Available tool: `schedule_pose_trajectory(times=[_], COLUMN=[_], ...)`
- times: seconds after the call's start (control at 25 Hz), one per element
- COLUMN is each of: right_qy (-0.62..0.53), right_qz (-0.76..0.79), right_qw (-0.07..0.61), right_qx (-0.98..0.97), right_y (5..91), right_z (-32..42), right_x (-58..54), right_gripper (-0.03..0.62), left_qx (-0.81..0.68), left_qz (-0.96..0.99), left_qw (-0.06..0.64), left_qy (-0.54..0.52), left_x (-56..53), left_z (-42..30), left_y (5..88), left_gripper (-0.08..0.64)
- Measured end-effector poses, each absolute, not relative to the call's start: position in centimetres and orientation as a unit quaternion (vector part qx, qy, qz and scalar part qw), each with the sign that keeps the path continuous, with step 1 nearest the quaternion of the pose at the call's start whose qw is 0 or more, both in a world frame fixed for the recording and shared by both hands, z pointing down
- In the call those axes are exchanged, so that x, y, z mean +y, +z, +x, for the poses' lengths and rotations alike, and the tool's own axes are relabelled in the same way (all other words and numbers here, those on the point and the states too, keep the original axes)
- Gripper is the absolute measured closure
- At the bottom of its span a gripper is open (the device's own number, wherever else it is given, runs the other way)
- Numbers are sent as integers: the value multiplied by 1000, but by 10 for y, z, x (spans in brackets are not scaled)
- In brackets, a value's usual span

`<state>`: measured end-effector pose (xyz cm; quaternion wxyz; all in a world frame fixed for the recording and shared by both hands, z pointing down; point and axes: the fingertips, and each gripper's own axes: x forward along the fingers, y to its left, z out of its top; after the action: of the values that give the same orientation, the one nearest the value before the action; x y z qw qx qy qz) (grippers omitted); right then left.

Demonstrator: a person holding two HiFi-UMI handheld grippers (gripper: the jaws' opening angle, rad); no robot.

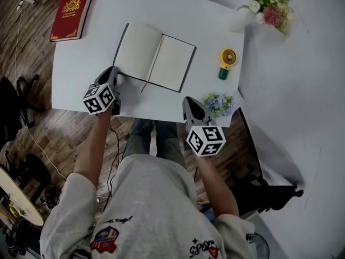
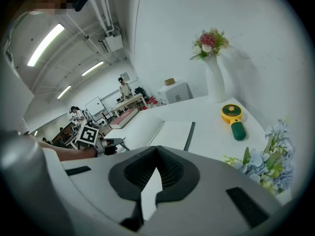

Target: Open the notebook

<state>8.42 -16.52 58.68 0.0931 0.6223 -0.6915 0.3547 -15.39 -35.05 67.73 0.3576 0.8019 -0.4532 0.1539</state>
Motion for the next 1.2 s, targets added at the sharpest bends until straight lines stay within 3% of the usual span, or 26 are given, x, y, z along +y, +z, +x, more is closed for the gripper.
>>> schedule_pose_trajectory(times=[0.6, 1.2], right_qy=[350, 328], right_qz=[627, 631], right_qw=[96, 95], right_qx=[-690, -697], right_y=[584, 565], right_z=[75, 64], right_x=[-159, -168], right_gripper=[600, 600], left_qx=[-439, -394], left_qz=[802, 824], left_qw=[258, 226], left_qy=[313, 339], left_x=[-346, -328], left_z=[-153, -168], left_y=[695, 682], left_gripper=[521, 495])
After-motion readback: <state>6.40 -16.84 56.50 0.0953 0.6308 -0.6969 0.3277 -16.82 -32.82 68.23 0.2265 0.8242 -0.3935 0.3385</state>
